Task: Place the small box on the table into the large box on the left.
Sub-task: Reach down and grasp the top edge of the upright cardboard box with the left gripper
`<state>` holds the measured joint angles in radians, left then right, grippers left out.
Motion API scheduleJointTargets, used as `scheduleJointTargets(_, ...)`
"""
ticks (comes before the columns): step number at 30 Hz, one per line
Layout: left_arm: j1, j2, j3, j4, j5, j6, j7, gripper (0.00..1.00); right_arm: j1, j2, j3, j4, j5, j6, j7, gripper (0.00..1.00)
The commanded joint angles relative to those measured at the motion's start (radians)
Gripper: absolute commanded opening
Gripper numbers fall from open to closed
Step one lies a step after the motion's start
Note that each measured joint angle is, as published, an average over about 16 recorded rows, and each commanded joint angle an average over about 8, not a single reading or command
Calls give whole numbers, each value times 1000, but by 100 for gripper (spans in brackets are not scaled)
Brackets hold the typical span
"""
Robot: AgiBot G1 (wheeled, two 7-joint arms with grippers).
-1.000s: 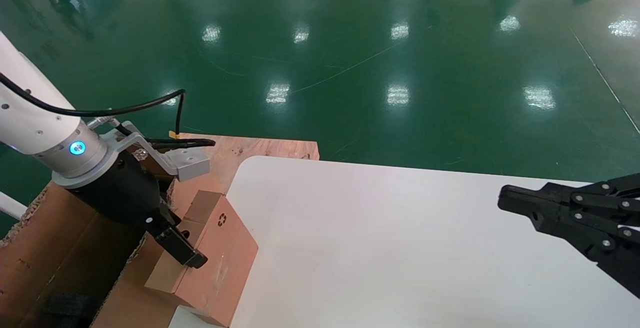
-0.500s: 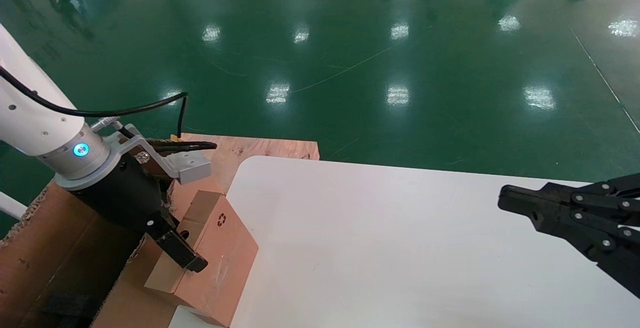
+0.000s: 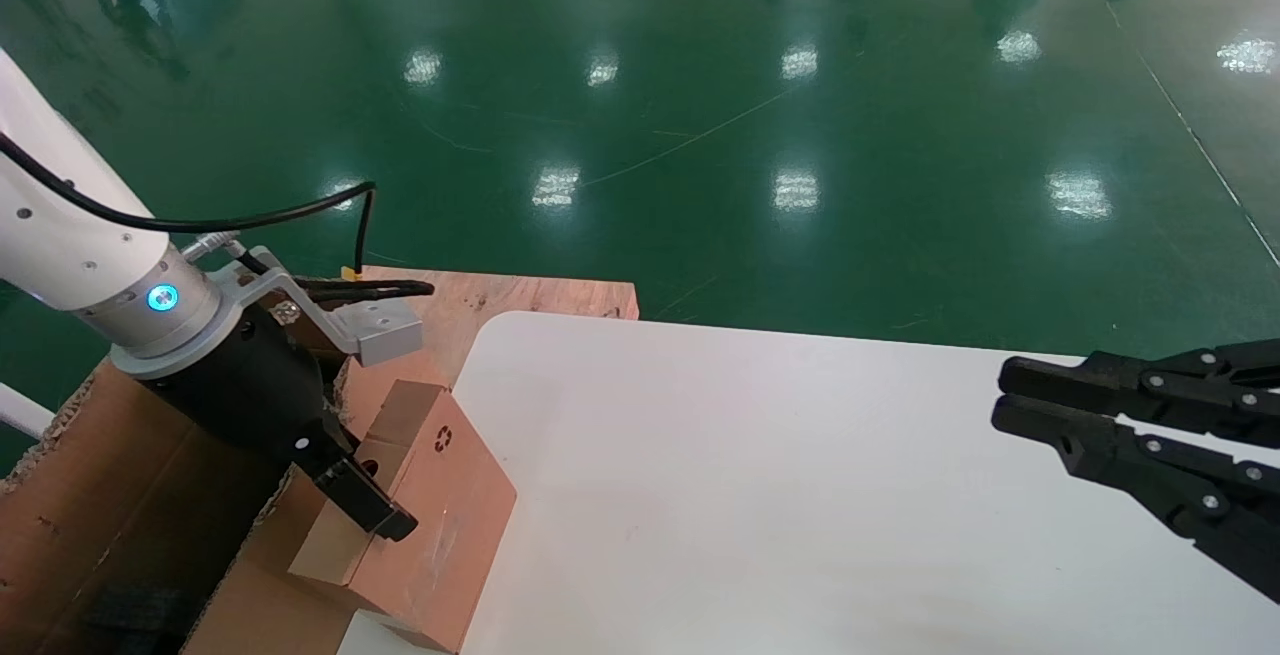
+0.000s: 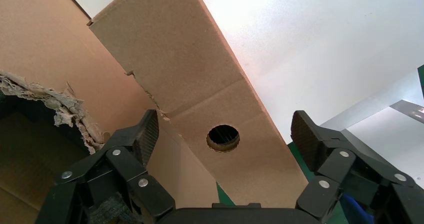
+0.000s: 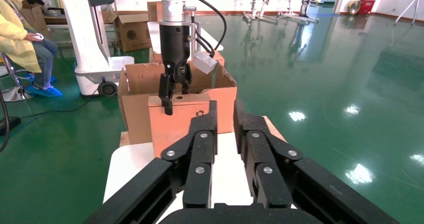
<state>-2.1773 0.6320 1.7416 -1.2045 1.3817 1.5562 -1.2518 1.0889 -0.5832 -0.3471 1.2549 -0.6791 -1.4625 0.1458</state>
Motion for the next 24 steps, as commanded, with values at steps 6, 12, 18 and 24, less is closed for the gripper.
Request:
scheduleJointTargets(6,1,0,-2,0,3,2,-2,0,0,0,0,0,0,0,0,100)
scheduleJointTargets(12,2,0,-3,0,4,3,-2,0,0,0,0,0,0,0,0,100)
scheduleJointTargets(18,0,-1,-6,-2,1,-3,0,0,0,0,0,0,0,0,0,100)
scheduleJointTargets(24,-19,-2,-16,-15,-1,-18,7,0,0,0,0,0,0,0,0,100)
